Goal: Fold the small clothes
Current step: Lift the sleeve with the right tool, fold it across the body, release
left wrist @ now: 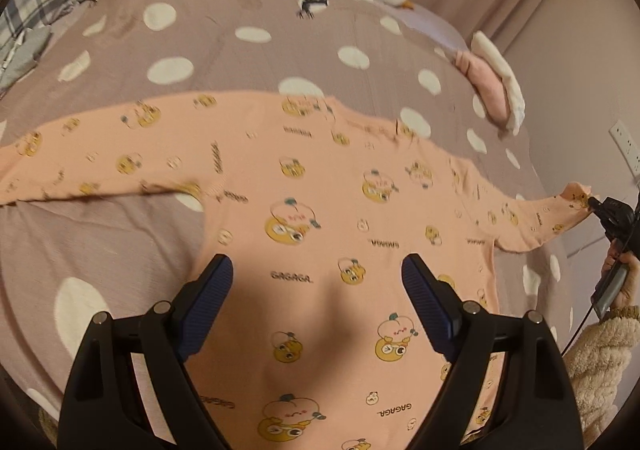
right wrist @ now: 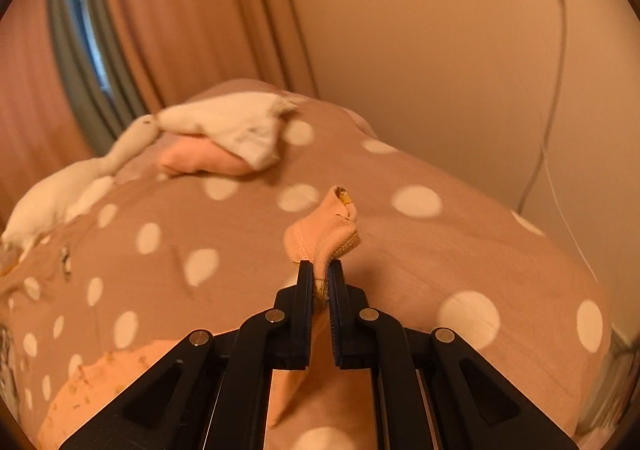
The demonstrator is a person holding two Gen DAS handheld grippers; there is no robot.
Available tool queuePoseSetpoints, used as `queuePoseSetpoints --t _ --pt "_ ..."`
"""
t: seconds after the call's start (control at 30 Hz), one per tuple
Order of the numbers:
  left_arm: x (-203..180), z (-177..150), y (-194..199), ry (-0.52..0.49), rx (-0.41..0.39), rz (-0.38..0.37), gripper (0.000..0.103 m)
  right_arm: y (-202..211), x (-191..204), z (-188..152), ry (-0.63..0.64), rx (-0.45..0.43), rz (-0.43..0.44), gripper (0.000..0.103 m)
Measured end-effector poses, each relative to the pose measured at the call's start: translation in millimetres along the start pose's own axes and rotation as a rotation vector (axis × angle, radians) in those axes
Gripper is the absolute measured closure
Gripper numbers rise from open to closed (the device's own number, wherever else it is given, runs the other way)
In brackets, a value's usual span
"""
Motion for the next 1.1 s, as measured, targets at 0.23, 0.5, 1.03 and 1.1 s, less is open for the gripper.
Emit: queuePoseSetpoints --t 0.23,0.5,1.03,1.1 --pt "7.6 7.8 22.3 0.006 -0.058 0.012 0.017 25.5 66.1 0.2 0.121 -0.04 0.104 0.094" --pt "13.8 8.6 33.7 0.02 -0.079 0.015 0.017 38.8 128.8 -29.9 0.261 -0.014 0.232 0.094" --pt "26.1 3.3 37.6 0.054 -0.082 0.025 0.017 44.8 207.1 -134.3 0.489 0.156 0.391 0.094" --pt "28.9 1.6 36.1 0.062 -0.076 0.028 0.017 41.3 212.1 -149.1 0.505 0.186 0.407 0.094"
Point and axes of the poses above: each gripper's, at about its wrist camera, not at the fingertips, and y roughly against the way its jaws point, x to its left, z to its top, the point moved 7 cm from there along -y, roughly the way its jaws point, and after that the axes turned 3 degrees about -y, right-handed, at the moved point
